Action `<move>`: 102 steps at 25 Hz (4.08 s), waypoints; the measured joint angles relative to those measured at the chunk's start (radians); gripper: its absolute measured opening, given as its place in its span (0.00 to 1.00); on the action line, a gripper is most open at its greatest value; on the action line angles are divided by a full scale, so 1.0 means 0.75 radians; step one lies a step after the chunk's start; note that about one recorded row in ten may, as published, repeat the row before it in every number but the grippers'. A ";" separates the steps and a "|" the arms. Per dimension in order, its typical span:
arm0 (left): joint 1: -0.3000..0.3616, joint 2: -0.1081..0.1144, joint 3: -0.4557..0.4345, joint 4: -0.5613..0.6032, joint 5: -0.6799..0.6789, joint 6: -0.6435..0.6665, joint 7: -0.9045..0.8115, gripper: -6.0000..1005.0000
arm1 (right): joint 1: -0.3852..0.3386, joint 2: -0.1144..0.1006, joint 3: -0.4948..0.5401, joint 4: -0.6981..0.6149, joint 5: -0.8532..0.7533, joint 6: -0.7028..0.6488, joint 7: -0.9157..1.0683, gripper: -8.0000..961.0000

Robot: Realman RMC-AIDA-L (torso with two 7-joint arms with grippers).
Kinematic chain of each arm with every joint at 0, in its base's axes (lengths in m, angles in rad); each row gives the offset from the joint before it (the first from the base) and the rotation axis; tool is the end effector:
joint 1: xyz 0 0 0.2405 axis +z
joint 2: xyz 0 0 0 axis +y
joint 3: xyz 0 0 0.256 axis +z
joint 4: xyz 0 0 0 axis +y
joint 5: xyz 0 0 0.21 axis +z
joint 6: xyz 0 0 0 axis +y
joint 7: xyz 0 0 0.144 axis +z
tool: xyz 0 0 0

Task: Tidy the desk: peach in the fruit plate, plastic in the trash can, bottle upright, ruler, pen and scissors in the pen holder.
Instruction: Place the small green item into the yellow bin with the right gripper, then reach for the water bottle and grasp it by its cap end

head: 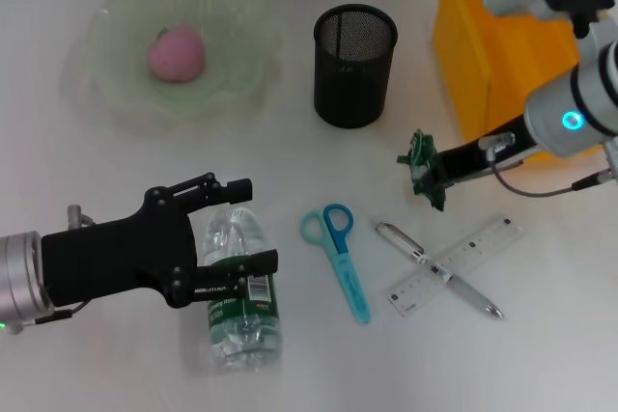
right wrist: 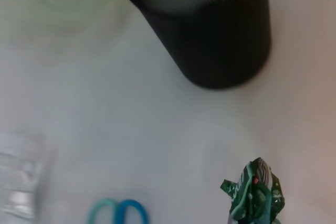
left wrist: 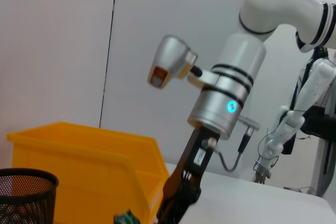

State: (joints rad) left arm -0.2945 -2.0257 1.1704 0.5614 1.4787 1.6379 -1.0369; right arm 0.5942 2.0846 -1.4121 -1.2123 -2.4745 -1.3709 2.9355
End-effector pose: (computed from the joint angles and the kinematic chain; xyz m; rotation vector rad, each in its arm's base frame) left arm -0.2760 0.2554 -0.0205 -2.7514 -0.3617 -0.9800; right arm 0.1871 0.3630 -0.0272 -2.3476 1.4609 -0.2108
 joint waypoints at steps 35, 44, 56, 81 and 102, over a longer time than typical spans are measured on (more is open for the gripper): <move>-0.012 -0.025 -0.055 0.002 -0.009 0.066 -0.020 0.86 | -0.104 -0.015 0.650 -0.096 0.109 0.208 -0.469 0.32; -0.010 -0.028 -0.072 0.089 -0.010 0.059 -0.234 0.86 | -0.292 -0.002 0.633 -0.226 0.630 0.110 -0.897 0.72; 0.132 -0.061 -0.114 0.490 0.001 -0.106 -0.769 0.86 | -0.543 -0.010 0.688 0.512 1.383 -0.397 -2.276 0.86; 0.178 -0.062 -0.014 0.614 -0.010 -0.245 -0.858 0.86 | -0.486 -0.010 0.692 0.775 1.200 -0.287 -2.459 0.86; 0.176 -0.064 -0.014 0.612 -0.012 -0.265 -0.867 0.86 | -0.475 -0.007 0.696 0.761 1.195 -0.272 -2.415 0.86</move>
State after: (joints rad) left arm -0.1627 -2.0740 1.1597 1.0200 1.4696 1.4393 -1.6873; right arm 0.2381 2.0796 -0.8904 -0.6418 -1.5785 -1.5747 1.1243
